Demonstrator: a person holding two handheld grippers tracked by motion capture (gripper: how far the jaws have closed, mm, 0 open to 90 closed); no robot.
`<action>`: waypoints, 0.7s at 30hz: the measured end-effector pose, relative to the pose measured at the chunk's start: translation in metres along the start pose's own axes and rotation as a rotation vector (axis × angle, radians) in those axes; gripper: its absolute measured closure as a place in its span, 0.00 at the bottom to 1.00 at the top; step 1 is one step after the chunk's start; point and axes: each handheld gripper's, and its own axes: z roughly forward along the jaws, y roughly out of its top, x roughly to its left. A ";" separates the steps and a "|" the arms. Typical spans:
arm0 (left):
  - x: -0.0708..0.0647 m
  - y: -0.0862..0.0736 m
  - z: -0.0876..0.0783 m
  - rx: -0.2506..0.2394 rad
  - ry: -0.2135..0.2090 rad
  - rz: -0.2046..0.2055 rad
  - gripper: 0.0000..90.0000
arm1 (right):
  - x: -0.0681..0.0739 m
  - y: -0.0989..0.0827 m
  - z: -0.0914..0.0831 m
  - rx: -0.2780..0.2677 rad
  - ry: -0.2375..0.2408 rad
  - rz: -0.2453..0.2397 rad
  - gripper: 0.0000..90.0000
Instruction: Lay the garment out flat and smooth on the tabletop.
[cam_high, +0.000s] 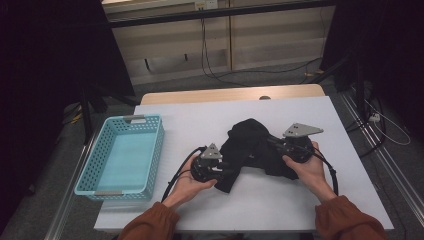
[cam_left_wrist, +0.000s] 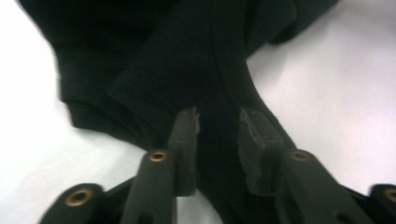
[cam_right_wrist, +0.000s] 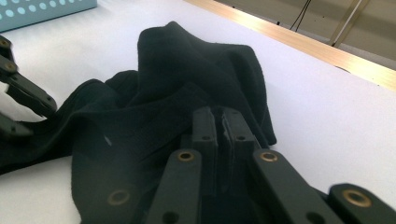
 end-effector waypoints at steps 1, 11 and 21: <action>-0.001 -0.001 0.003 0.008 -0.005 -0.009 0.71 | 0.000 0.000 0.000 -0.001 0.001 -0.001 0.96; -0.013 -0.004 0.009 0.032 0.006 0.072 0.67 | 0.002 -0.002 0.002 0.007 0.008 -0.005 0.96; -0.019 -0.004 0.005 0.045 0.015 0.058 0.92 | 0.005 -0.003 0.001 0.013 0.015 -0.011 0.96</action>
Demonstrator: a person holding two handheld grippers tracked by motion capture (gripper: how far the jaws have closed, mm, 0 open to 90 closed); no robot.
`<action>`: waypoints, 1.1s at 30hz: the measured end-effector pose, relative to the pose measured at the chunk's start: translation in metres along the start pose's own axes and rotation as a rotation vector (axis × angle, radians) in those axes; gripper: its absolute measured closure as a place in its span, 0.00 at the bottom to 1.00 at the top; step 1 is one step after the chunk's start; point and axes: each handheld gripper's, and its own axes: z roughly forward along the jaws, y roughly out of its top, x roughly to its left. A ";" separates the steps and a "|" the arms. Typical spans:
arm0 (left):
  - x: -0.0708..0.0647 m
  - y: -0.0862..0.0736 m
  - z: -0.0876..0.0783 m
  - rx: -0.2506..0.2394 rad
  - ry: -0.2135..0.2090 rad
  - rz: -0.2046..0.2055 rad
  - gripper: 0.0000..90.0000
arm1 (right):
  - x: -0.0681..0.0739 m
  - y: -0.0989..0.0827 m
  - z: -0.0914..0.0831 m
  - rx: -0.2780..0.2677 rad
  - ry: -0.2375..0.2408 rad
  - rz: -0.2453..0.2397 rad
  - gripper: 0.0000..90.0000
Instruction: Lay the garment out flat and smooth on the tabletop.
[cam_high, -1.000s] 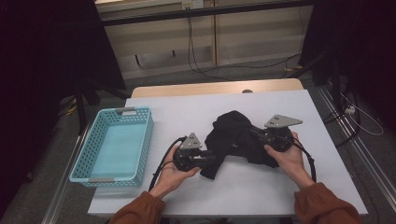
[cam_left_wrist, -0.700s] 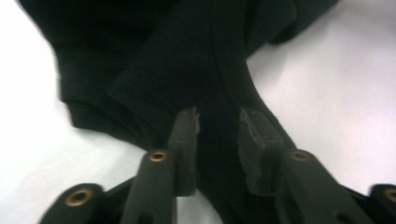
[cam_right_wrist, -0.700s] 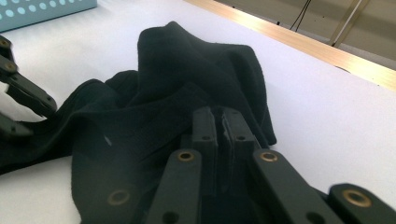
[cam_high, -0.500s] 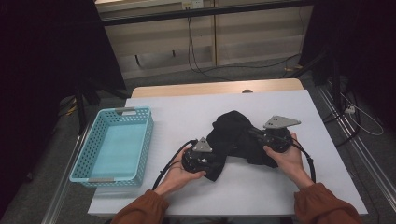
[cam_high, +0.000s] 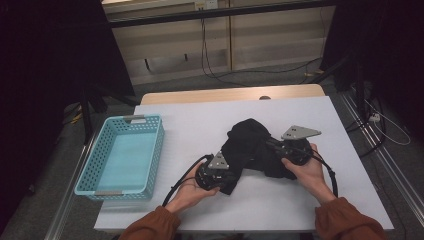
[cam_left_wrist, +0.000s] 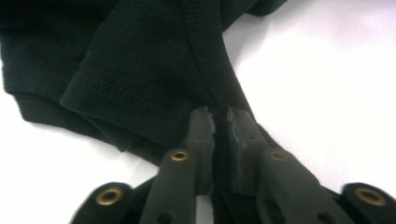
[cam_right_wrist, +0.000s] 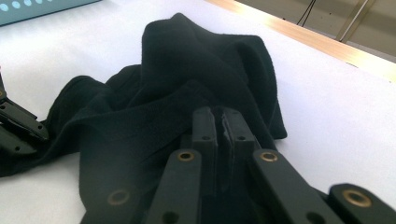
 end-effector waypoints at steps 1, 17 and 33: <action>0.000 0.000 0.000 -0.004 -0.007 -0.011 0.93 | 0.000 0.000 0.000 -0.001 0.001 0.002 0.96; 0.012 0.005 -0.035 -0.167 -0.013 -0.104 0.93 | -0.002 0.003 -0.008 -0.030 -0.001 0.014 0.96; 0.000 0.003 -0.013 -0.076 -0.062 -0.071 0.88 | 0.002 0.000 -0.016 -0.030 0.012 0.009 0.96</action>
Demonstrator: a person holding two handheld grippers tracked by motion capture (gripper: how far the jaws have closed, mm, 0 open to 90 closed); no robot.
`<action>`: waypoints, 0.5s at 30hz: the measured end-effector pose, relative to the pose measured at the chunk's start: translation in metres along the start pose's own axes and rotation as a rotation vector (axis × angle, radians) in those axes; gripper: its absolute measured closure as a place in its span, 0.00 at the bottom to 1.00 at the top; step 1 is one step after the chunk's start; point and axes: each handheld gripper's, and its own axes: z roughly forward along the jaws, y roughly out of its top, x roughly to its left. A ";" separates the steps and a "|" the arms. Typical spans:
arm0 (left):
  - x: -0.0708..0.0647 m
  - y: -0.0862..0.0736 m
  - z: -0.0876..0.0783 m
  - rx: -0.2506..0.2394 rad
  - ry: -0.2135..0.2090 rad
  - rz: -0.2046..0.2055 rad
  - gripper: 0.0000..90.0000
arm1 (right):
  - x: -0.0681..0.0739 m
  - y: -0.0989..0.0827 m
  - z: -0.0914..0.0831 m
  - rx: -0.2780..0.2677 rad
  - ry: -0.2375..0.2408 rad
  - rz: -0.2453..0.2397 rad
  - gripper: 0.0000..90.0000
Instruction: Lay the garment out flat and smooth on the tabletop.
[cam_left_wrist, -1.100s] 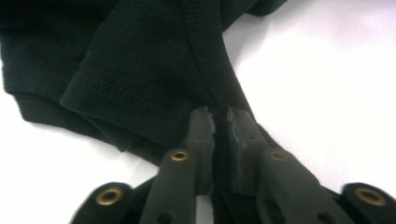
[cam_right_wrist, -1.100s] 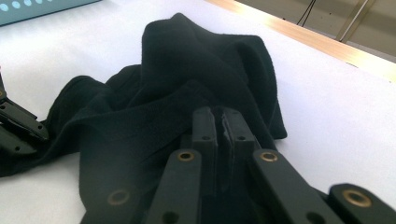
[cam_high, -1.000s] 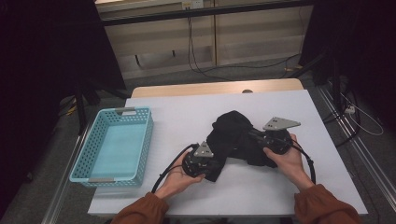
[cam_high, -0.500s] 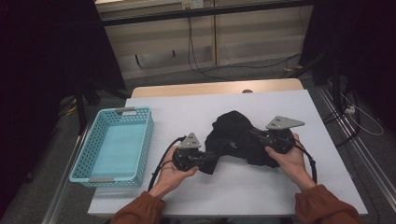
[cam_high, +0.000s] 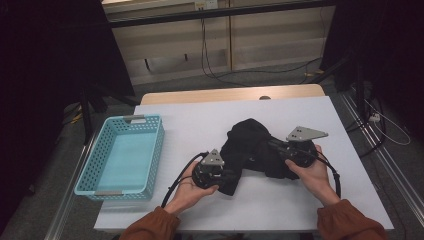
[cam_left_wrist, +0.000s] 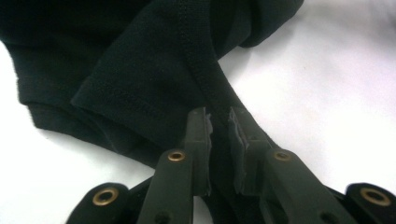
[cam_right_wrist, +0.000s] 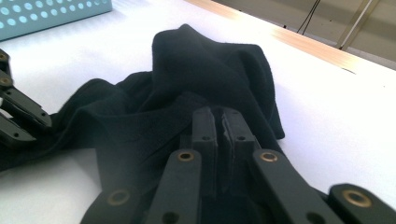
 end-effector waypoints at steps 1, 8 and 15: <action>0.000 0.000 0.000 -0.003 -0.007 -0.002 0.88 | 0.000 0.000 -0.001 -0.003 0.000 -0.003 0.96; -0.001 0.002 0.000 -0.015 -0.015 -0.008 0.83 | 0.003 -0.003 -0.015 -0.016 0.005 0.001 0.96; -0.005 -0.001 0.014 0.075 0.018 0.059 0.74 | 0.003 -0.008 -0.024 -0.019 0.003 0.003 0.96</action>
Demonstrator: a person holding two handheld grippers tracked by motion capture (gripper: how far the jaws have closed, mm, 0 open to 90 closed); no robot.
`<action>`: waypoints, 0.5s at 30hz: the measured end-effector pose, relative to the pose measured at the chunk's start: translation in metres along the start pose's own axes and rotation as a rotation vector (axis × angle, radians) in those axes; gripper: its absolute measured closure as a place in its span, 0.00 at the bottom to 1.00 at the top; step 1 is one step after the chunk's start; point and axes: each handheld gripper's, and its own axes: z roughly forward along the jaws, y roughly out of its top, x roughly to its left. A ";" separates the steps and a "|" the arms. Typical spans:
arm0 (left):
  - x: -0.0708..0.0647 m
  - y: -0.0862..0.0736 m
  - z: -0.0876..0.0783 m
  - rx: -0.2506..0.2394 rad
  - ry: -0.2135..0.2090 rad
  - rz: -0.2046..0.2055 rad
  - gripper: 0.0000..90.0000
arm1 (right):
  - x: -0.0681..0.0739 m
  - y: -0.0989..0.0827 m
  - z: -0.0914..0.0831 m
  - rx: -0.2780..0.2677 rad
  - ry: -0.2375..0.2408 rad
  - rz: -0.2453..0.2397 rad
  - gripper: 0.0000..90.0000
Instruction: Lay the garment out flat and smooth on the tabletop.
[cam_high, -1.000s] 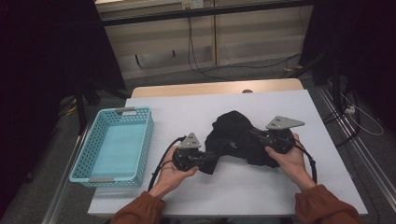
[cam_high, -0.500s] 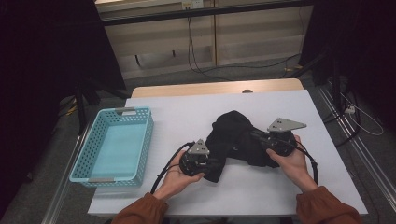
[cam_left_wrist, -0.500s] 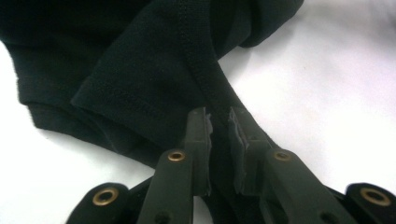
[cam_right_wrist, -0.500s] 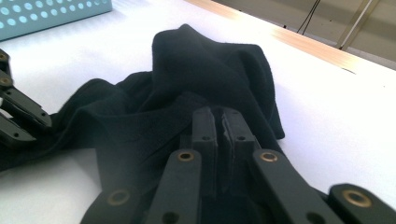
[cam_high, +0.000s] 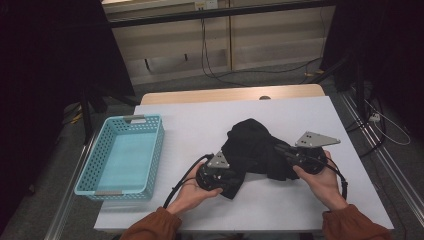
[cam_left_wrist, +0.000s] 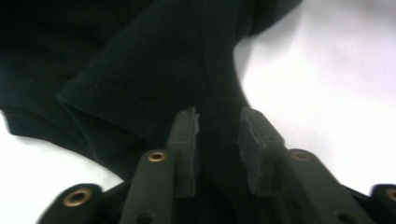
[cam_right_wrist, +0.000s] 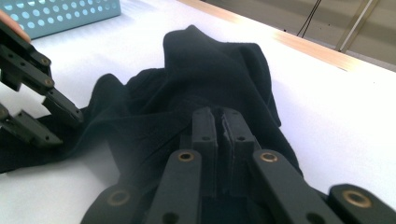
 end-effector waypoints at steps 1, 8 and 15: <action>0.000 -0.001 0.002 -0.006 0.004 0.011 0.72 | 0.000 0.000 0.000 0.002 0.003 0.000 0.96; -0.009 0.000 0.007 0.003 -0.064 0.008 0.85 | 0.001 -0.001 0.003 0.011 0.007 0.000 0.96; -0.006 0.003 -0.004 -0.047 -0.052 -0.041 0.96 | 0.002 0.001 0.002 -0.001 0.011 -0.001 0.96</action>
